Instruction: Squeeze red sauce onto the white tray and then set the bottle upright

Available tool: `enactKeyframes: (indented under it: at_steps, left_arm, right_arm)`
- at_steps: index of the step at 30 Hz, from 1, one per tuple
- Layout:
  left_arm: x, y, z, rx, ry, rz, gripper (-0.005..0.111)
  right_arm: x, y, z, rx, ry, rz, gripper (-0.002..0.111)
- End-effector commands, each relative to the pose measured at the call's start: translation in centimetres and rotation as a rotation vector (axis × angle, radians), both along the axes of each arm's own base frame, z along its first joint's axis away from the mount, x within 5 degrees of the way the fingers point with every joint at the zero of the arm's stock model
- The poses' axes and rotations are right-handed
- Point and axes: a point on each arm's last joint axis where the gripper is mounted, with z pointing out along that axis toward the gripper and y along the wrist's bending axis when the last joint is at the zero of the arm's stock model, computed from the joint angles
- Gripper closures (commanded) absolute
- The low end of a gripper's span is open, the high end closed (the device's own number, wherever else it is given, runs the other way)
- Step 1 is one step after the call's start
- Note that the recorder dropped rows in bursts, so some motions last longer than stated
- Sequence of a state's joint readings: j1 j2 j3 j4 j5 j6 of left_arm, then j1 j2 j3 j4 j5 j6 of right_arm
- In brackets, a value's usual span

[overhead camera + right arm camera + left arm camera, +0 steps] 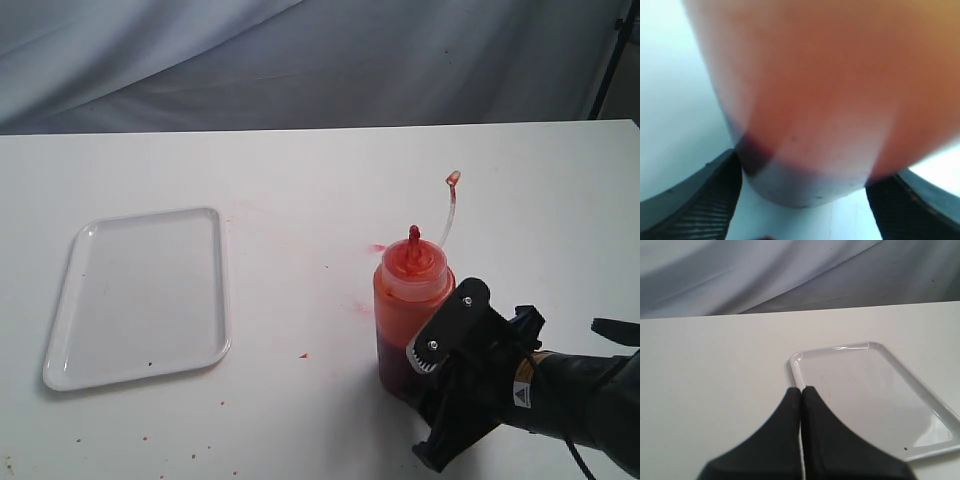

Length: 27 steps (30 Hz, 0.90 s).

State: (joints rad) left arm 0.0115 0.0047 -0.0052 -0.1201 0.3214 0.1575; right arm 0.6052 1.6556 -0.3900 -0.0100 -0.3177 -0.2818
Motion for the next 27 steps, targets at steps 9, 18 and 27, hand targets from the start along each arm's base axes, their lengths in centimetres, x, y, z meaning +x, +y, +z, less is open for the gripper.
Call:
enactKeyframes:
  at_steps: [9,18,27]
  left_arm:
    - [0.0,0.0,-0.1,0.005,-0.010,0.002,0.107]
    - [0.0,0.0,-0.1,0.005,-0.010,0.002,0.107]
    - [0.0,0.0,-0.1,0.005,-0.010,0.002,0.107]
  right_arm:
    - [-0.1,0.0,0.3,0.014,-0.015,-0.005,0.029]
    - [0.4,0.3,0.8,0.070,-0.086,-0.011,0.029]
    - [-1.4,-1.0,-0.1,0.113,-0.092,-0.049,0.029]
